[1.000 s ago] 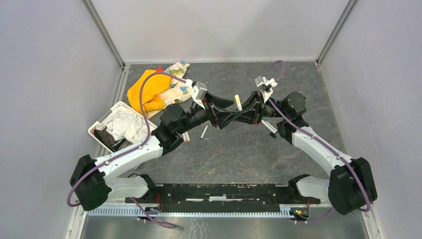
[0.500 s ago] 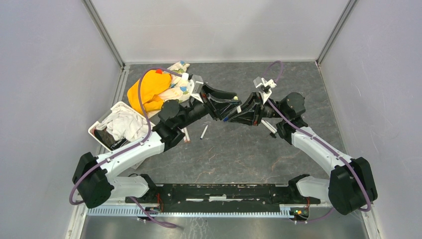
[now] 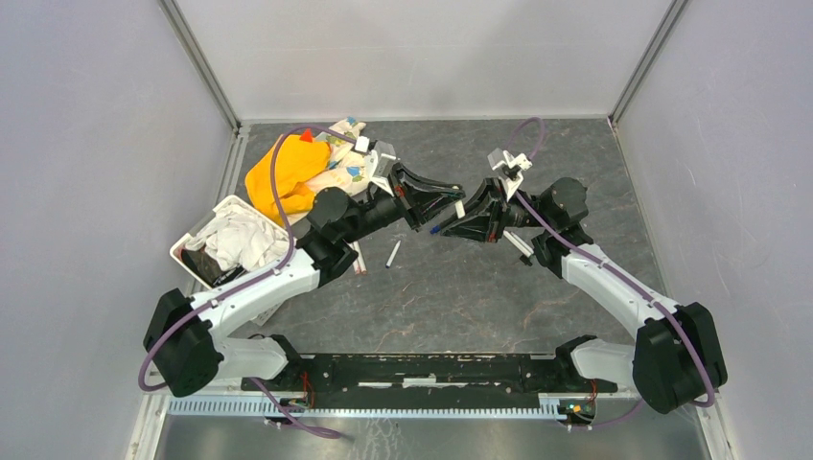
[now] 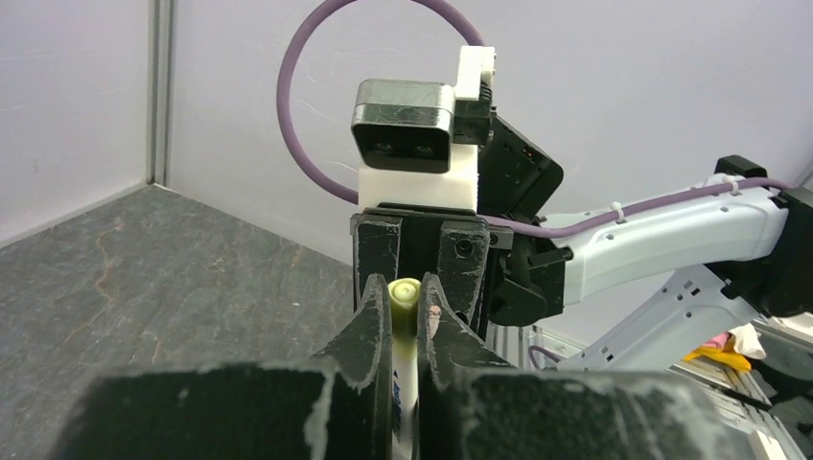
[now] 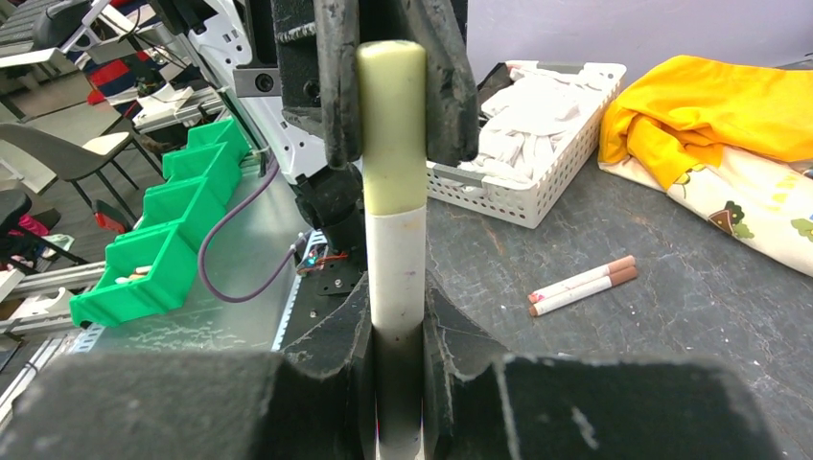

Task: Insert the pens into the pen caps
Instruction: Press the pen cap onto the pen cap.

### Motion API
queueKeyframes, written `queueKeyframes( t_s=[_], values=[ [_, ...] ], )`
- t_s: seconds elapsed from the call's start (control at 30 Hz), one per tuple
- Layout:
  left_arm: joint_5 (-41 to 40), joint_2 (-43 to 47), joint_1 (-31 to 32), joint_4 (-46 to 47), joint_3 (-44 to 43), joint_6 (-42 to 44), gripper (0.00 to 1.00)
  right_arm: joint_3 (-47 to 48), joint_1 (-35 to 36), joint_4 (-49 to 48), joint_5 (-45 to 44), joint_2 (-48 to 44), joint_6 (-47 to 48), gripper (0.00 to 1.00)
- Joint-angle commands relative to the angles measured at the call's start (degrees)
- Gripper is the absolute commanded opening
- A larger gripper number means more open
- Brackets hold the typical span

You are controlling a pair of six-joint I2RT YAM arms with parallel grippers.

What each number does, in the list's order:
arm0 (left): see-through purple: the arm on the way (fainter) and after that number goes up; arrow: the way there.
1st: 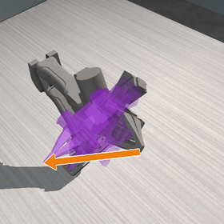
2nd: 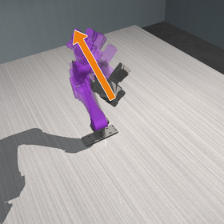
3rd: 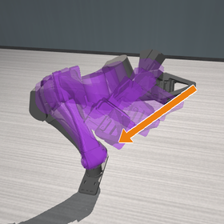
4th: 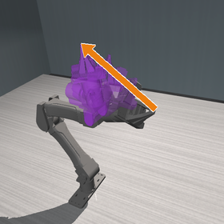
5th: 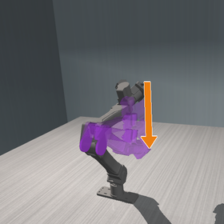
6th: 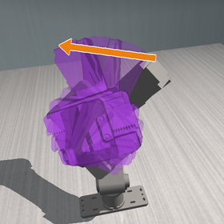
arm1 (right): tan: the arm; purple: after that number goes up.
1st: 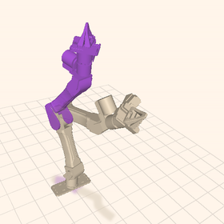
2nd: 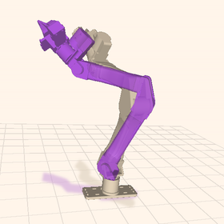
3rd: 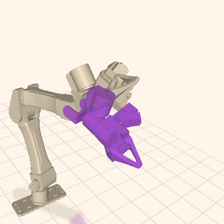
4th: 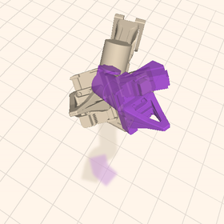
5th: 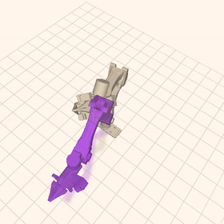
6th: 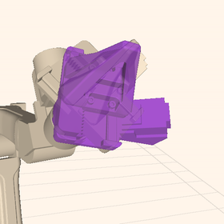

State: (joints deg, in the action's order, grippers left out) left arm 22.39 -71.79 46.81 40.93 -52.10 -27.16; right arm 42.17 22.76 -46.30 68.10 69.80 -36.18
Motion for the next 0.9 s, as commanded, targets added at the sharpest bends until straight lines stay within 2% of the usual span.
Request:
queueKeyframes(
  t_s=[0.0, 0.03, 0.1, 0.17, 0.27, 0.37, 0.4, 0.53, 0.63, 0.77, 0.87],
  values=[
    [10.2, -1.7, 1.0, -0.7, 1.4, -0.9, 0.02, 0.6, -1.1, -3.8, -0.8, -0.1, -1.7, 0.00],
    [10.6, -1.1, 2.5, -1.8, 3.8, -0.2, 0.02, 0.4, -1.9, -5.0, -1.0, -0.1, -2.6, 0.00],
    [8.1, 1.2, 6.3, -10.1, 8.6, 4.5, 0.02, -0.7, -3.9, -10.8, -1.1, 0.1, -6.6, 0.00],
    [5.4, 3.4, 9.3, -17.0, 13.5, 6.9, 0.02, -0.9, -5.0, -12.0, -1.6, -0.1, -7.1, 0.00],
    [0.9, 4.0, 13.3, -20.6, 19.0, 6.9, 0.02, -1.0, -4.4, -12.2, -2.5, 0.5, -6.1, 0.00],
    [-7.4, 0.1, 16.3, -21.1, 17.6, 8.1, 0.02, 0.0, -2.8, -8.8, -2.9, 1.1, -2.7, 0.00],
    [-9.5, -0.8, 16.5, -19.4, 17.1, 7.3, 0.02, 0.0, -2.1, -7.2, -3.0, 1.0, -1.3, 0.00],
    [-14.9, -3.1, 15.8, 0.2, 18.8, -1.0, 0.02, -1.6, 0.4, -3.2, -3.6, 0.6, 2.7, 0.00],
    [-15.2, -5.2, 15.1, 9.2, 17.5, -5.1, 0.02, -3.1, 1.1, -3.4, -3.3, 0.6, 3.2, 0.00],
    [-15.9, -2.4, 13.4, 13.1, 17.6, -7.9, 0.02, -4.0, 1.2, -2.7, -2.9, 0.3, 4.8, 0.00],
    [-15.1, 0.6, 11.4, 10.7, 17.6, -8.1, 0.02, -4.1, 1.3, 1.2, -3.6, -0.4, 8.2, 0.00]
  ],
)
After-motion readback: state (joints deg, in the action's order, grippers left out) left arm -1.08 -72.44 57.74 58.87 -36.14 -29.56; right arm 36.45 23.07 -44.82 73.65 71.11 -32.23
